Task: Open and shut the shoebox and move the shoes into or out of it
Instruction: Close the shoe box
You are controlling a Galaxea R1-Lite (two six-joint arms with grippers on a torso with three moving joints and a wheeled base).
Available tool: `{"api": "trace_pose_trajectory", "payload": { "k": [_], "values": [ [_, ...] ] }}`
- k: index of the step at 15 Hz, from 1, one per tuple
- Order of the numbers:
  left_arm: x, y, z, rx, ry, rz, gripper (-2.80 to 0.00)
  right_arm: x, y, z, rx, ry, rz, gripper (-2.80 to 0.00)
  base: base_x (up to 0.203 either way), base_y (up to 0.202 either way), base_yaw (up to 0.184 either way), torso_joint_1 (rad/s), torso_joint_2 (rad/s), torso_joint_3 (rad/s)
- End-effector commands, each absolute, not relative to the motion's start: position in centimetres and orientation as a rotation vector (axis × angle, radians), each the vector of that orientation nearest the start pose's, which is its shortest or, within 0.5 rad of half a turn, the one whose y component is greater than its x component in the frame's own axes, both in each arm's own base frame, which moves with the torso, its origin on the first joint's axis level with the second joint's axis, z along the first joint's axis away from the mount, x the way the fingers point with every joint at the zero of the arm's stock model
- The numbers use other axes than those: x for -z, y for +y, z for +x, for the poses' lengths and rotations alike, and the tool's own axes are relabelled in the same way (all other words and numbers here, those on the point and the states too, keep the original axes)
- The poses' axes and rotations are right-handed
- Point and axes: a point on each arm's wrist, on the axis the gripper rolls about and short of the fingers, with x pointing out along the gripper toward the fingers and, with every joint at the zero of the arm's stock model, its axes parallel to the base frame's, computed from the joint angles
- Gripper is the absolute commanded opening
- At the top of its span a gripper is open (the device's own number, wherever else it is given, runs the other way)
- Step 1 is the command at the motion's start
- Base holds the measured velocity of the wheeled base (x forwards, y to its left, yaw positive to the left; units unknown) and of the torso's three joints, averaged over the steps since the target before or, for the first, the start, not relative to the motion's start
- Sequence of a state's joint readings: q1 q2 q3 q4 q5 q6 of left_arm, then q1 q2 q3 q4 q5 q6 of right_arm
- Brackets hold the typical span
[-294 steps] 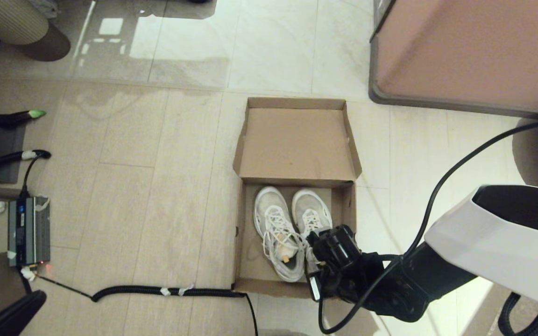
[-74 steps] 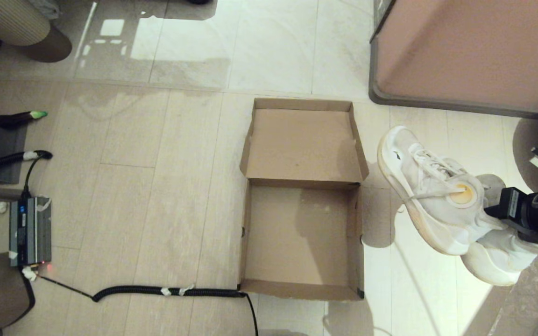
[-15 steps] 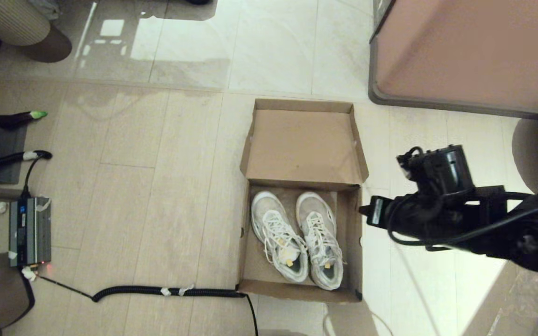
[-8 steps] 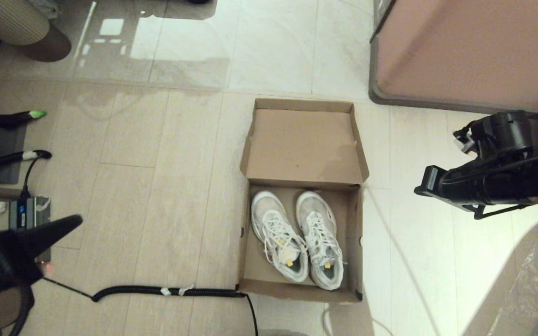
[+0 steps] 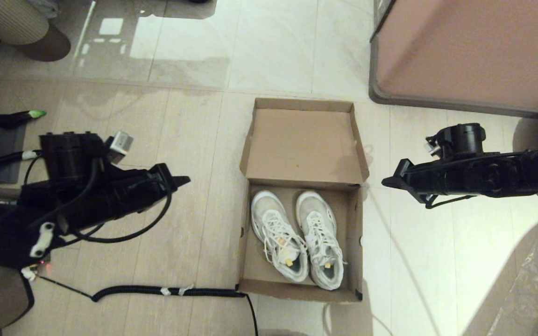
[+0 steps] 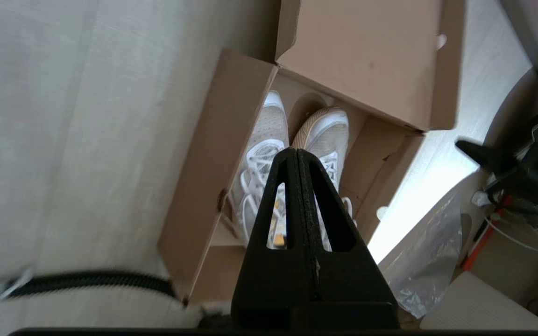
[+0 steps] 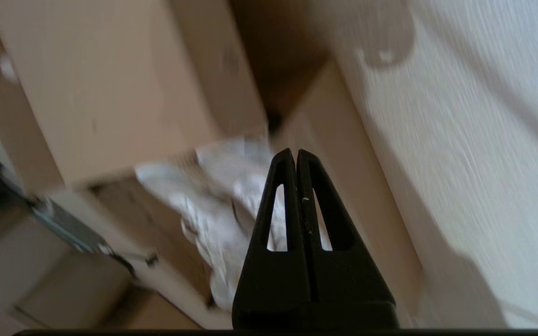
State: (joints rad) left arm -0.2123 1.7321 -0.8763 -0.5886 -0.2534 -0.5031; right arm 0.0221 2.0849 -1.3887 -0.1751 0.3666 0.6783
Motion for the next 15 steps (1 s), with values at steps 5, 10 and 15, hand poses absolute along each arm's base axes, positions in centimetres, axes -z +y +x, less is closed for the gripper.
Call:
{"api": "trace_pose_trajectory", "payload": {
  "k": [5, 10, 15],
  "values": [
    [-13.0, -13.2, 40.2, 0.415, 0.460, -0.550, -2.80, -12.3, 1.9, 49.7, -0.175, 0.602, 0.855, -2.80, 0.000, 0.000, 0.000, 0.000, 0.00, 0.000],
    [-11.6, -14.6, 45.2, 0.360, 0.393, -0.634, -2.80, -11.7, 3.2, 51.1, -0.151, 0.656, 0.955, -2.80, 0.000, 0.000, 0.000, 0.000, 0.00, 0.000],
    [-10.5, -16.1, 48.6, 0.375, 0.345, -0.746, -2.80, -11.5, 3.2, 51.1, -0.145, 0.662, 0.951, -2.80, 0.000, 0.000, 0.000, 0.000, 0.00, 0.000]
  ]
}}
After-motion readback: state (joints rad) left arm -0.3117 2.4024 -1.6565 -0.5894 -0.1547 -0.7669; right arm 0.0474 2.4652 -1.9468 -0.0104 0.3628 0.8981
